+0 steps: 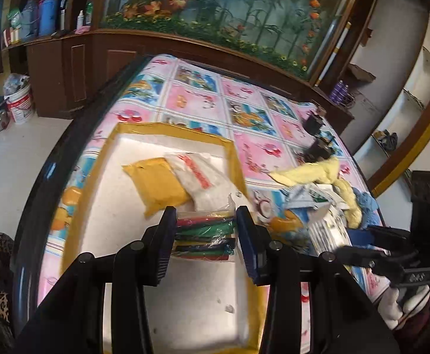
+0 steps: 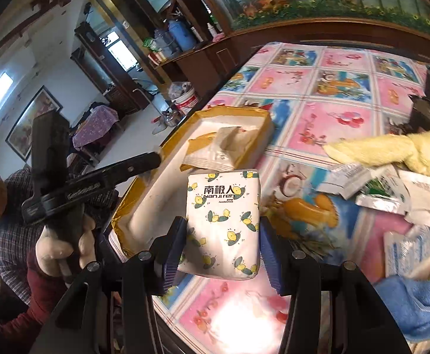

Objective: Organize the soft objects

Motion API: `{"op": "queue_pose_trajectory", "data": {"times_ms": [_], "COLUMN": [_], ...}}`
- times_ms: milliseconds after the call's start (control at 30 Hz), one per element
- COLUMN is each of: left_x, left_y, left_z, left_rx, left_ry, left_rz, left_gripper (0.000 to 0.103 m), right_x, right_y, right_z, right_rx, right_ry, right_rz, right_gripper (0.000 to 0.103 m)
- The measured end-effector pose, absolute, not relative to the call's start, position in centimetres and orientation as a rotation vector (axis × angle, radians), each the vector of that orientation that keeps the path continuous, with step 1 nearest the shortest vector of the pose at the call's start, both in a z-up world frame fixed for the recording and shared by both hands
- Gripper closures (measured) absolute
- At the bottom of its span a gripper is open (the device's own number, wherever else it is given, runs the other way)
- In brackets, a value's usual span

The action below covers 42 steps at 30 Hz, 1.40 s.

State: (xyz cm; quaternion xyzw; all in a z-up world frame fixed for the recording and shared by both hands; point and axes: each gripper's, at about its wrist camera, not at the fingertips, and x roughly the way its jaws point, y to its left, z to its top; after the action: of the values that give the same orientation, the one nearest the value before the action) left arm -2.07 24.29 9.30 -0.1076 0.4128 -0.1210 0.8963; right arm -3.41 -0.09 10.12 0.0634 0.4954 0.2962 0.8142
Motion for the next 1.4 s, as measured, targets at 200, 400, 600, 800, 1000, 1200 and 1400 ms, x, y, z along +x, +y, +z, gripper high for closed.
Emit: {"op": "queue_pose_trajectory", "data": {"times_ms": [200,400,600,800,1000,1200,1400], "left_x": [4.0,7.2,6.5,3.8,-0.3,-3.9,-5.1], "left_y": [27.1,29.1,30.3,30.3,27.4,22.1,16.6], "left_z": [6.4,3.9,4.4,7.1,11.8,16.0,15.1], "left_rx": [-0.271,-0.355,-0.443,-0.439,-0.335,-0.219,-0.304], "left_ry": [0.891,0.917,0.890,0.795,0.612,0.451,0.527], "left_rz": [-0.176,-0.110,-0.141,-0.136,-0.109,-0.115,-0.287], "left_gripper": [0.064,0.064,0.041,0.030,0.030,0.007,0.000], "right_x": [-1.0,1.0,2.7,2.0,-0.3,-2.5,-4.5], "right_y": [7.4,12.1,12.7,11.3,7.3,-1.8,-15.3], "right_z": [8.7,5.6,4.0,5.2,7.2,10.2,12.2], "right_rx": [0.021,-0.068,-0.047,0.001,0.036,0.068,0.125], "right_ry": [1.094,1.151,1.176,1.141,1.067,0.977,0.909], "right_rz": [0.672,0.652,0.608,0.608,0.583,0.473,0.183], "right_gripper": [0.053,0.052,0.040,0.039,0.037,0.037,0.023]}}
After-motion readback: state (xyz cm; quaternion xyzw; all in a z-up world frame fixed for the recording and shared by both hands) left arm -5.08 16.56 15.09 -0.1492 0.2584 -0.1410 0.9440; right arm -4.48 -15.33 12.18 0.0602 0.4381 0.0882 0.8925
